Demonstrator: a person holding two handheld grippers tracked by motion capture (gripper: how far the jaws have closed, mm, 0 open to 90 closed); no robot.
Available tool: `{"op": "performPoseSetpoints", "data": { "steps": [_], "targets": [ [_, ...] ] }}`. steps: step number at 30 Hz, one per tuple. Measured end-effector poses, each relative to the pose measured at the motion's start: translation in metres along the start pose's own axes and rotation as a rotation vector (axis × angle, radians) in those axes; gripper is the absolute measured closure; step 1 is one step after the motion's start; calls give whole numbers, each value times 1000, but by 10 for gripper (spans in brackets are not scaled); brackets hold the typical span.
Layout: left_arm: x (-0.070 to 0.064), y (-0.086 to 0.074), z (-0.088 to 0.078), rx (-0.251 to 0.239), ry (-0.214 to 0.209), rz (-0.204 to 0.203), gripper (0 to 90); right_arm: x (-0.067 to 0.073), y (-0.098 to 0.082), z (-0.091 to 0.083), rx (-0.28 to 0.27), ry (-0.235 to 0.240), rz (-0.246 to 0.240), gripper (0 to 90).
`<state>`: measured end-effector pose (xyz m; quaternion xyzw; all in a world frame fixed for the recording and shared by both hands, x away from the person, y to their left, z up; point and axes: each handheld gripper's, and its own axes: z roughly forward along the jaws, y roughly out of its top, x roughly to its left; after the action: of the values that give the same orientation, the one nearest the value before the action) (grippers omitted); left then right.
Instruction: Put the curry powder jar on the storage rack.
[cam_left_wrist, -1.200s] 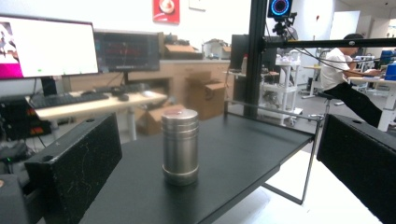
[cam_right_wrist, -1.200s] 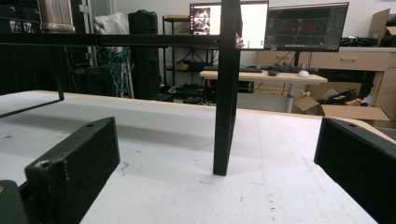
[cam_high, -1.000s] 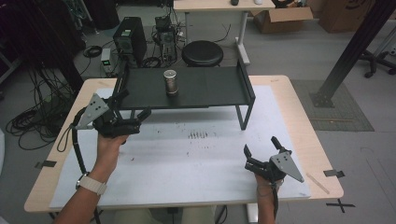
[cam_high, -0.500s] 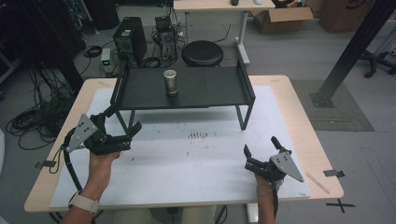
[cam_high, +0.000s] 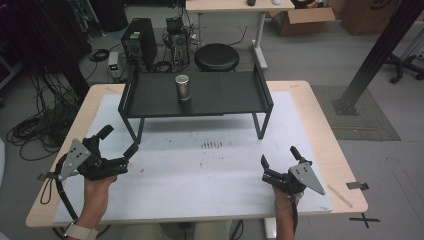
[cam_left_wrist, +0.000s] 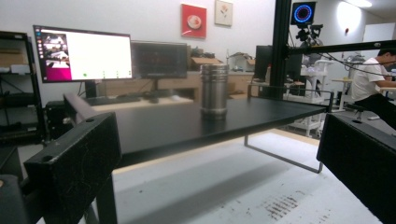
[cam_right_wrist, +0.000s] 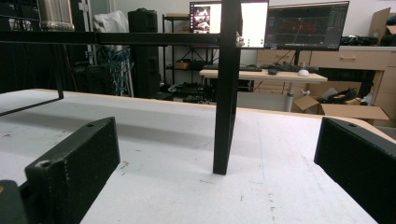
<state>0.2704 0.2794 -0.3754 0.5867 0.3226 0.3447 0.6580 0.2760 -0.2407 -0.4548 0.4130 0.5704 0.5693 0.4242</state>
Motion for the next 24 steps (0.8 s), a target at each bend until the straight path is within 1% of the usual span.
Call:
{"op": "performPoseSetpoints", "data": {
  "steps": [5, 9, 12, 17, 24],
  "targets": [
    [5, -6, -6, 4, 16, -9, 3, 0, 0, 0, 0, 0, 0, 0],
    [10, -13, -11, 19, 29, -22, 2, 0, 0, 0, 1, 0, 0, 0],
    [13, -20, -16, 29, 52, -27, 3, 0, 0, 0, 2, 0, 0, 0],
    [17, -29, -22, 33, 71, -45, 3, 0, 0, 0, 5, 0, 1, 0],
    [23, -38, -28, 48, 98, -45, 3, 0, 0, 0, 5, 0, 0, 0]
  ]
}}
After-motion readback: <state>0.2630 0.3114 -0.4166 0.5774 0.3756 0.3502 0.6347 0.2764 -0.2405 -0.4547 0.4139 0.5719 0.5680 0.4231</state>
